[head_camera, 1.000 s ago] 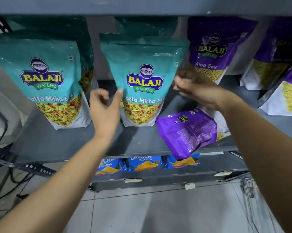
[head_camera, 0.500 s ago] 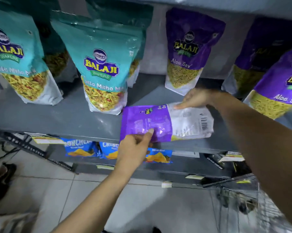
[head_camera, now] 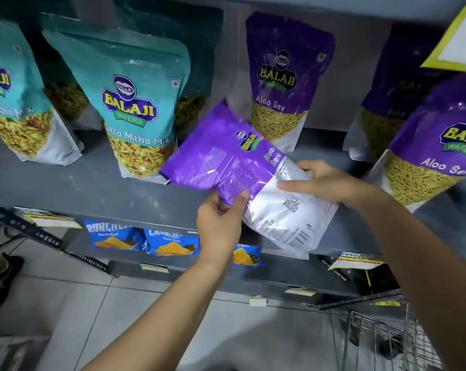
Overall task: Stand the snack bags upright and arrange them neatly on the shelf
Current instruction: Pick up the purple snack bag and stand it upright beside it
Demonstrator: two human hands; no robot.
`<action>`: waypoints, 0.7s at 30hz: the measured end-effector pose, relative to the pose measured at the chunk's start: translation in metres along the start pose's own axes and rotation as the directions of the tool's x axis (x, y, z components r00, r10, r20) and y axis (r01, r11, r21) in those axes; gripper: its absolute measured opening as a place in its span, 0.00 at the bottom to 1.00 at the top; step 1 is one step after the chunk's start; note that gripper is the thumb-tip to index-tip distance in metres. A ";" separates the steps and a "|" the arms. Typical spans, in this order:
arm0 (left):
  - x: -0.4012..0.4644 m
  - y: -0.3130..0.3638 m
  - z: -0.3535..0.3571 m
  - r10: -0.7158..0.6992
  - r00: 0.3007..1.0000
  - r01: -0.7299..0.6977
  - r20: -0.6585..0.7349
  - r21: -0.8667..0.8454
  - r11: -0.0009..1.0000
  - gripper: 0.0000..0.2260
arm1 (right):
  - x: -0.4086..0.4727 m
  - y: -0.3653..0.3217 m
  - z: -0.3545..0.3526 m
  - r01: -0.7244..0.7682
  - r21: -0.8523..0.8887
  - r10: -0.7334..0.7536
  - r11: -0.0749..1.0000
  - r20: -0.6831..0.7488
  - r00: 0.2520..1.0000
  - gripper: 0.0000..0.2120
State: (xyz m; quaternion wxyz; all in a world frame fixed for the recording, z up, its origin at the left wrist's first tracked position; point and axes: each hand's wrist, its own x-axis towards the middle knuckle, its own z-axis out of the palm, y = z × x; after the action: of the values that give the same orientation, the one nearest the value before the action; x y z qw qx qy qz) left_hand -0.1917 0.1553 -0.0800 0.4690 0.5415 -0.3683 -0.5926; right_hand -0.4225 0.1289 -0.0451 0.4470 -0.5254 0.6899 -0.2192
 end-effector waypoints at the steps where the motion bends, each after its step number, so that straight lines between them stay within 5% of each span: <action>1: 0.002 0.008 0.000 0.096 0.995 -0.097 0.022 0.063 0.993 0.13 | -0.008 0.004 0.000 0.049 0.088 -0.044 0.995 -0.053 0.998 0.36; 3: 0.009 0.027 0.003 0.260 0.956 -0.278 0.139 0.131 0.952 0.10 | -0.016 0.012 0.003 0.182 0.243 -0.137 0.953 -0.190 0.972 0.36; 6: 0.026 0.051 0.007 0.403 0.849 -0.476 0.342 0.162 0.865 0.08 | -0.015 0.022 0.016 0.350 0.336 -0.209 0.875 -0.390 0.897 0.21; 12: 0.053 0.086 -0.004 0.408 0.732 -0.619 0.545 0.283 0.733 0.12 | -0.016 0.025 0.045 0.433 0.332 -0.236 0.838 -0.496 0.836 0.30; 15: 0.054 0.111 -0.006 0.515 0.725 -0.647 0.458 0.193 0.738 0.07 | -0.025 0.004 0.029 0.487 0.491 -0.206 0.722 -0.519 0.829 0.23; 16: 0.055 0.120 -0.005 0.550 0.736 -0.655 0.395 0.206 0.727 0.12 | -0.028 -0.007 0.020 0.531 0.530 -0.210 0.661 -0.549 0.809 0.19; 18: 0.057 0.136 -0.002 0.600 0.725 -0.687 0.338 0.284 0.669 0.21 | -0.032 -0.034 0.005 0.612 0.534 -0.183 0.583 -0.648 0.740 0.10; 21: 0.063 0.152 0.004 0.631 0.679 -0.734 0.375 0.358 0.577 0.20 | -0.036 -0.057 -0.012 0.702 0.454 -0.122 0.549 -0.787 0.604 0.05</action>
State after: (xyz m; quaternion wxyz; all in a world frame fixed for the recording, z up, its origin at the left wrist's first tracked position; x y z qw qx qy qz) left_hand -0.1704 0.0513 0.0453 0.4703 0.3901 -0.7301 -0.3059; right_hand -0.4012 0.1403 0.0189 0.2614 -0.3406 0.4927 -0.7569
